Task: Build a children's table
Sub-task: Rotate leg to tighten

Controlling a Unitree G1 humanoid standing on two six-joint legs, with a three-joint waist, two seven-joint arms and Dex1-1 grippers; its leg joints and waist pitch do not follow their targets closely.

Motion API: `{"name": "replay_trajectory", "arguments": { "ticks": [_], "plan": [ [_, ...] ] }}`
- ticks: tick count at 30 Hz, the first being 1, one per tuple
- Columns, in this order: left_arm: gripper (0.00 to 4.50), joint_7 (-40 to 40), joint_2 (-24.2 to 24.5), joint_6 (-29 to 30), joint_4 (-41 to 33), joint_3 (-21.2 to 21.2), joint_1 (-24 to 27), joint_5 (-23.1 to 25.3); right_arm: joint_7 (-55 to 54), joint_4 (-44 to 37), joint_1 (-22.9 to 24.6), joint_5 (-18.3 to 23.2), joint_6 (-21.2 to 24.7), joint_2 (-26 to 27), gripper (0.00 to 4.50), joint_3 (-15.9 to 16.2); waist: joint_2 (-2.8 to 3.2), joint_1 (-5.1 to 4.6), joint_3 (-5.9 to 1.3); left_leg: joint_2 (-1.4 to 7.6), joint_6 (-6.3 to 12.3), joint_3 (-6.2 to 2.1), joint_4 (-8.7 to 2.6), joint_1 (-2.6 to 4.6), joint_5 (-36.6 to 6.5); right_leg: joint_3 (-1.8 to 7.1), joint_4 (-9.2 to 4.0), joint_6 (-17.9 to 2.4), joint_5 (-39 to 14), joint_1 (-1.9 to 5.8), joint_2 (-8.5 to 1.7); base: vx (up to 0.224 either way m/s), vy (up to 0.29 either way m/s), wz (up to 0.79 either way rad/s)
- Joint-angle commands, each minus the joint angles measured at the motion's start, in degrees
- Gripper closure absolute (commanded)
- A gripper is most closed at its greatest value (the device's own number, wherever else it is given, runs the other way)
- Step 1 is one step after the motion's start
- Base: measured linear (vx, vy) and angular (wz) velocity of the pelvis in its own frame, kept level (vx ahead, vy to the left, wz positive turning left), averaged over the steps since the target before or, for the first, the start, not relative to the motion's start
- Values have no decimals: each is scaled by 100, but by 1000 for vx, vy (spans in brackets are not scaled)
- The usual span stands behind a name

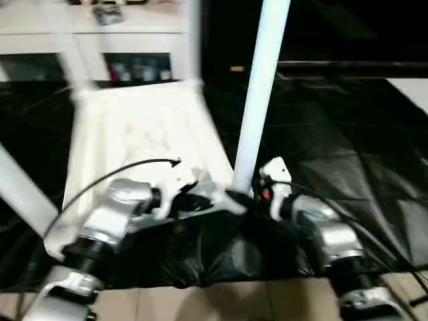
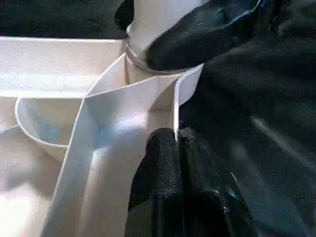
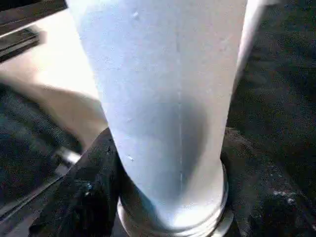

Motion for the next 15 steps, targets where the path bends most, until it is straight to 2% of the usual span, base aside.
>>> {"name": "replay_trajectory", "arguments": {
  "ticks": [1,3,4,5,6,7,8,12,15],
  "plan": [
    [450,224,-395,1,-292,-168,-52,-114,-287,319,-107,-123,109,450,194,366,-19,8,-324,63,-111,-115,-431,85,-2365,108,-551,-768,-2932,134,-202,0,0,0],
    [450,406,-520,1,-303,-175,-38,-96,-548,426,-192,-159,116,634,194,310,-11,-16,-322,61,-76,-112,-430,70,-2337,110,-556,-777,-2895,137,-202,0,0,0],
    [450,504,-632,27,-369,-209,-5,-74,-645,435,-225,-212,14,799,194,372,-87,-19,-327,67,-31,-93,-423,65,-2288,123,-560,-772,-2827,123,-196,0,0,0],
    [450,511,-643,31,-378,-214,-1,-73,-648,432,-227,-220,-1,815,138,383,-59,-8,-327,72,-25,-107,-428,56,-2251,127,-534,-783,-2794,135,-212,0,0,0],
    [450,520,-659,35,-391,-220,5,-71,-653,428,-230,-230,-22,838,138,400,-31,-4,-333,80,-13,-105,-437,50,-2205,131,-531,-802,-2689,139,-209,0,0,0],
    [450,543,-692,37,-407,-223,17,-89,-609,389,-224,-186,-30,865,124,421,-33,-7,-337,80,-9,-101,-438,46,-2179,131,-525,-818,-2598,143,-199,0,0,0],
    [450,552,-699,-29,-377,-251,17,-69,-453,303,-205,-75,2,834,118,405,16,-3,-344,85,5,-87,-436,62,-2139,145,-499,-912,-2282,138,-182,0,0,0],
    [450,466,-654,-175,-224,-291,-38,-29,-107,137,-176,-4,39,526,78,353,12,-6,-365,85,52,-68,-433,36,-1993,152,-443,-1096,-1685,193,-160,0,0,0],
    [450,301,-578,-289,-149,-323,-67,-42,215,11,-140,-25,93,233,55,410,25,15,-377,87,120,-50,-409,44,-1881,159,-432,-1191,-1469,211,-169,0,0,0]
  ]
}}
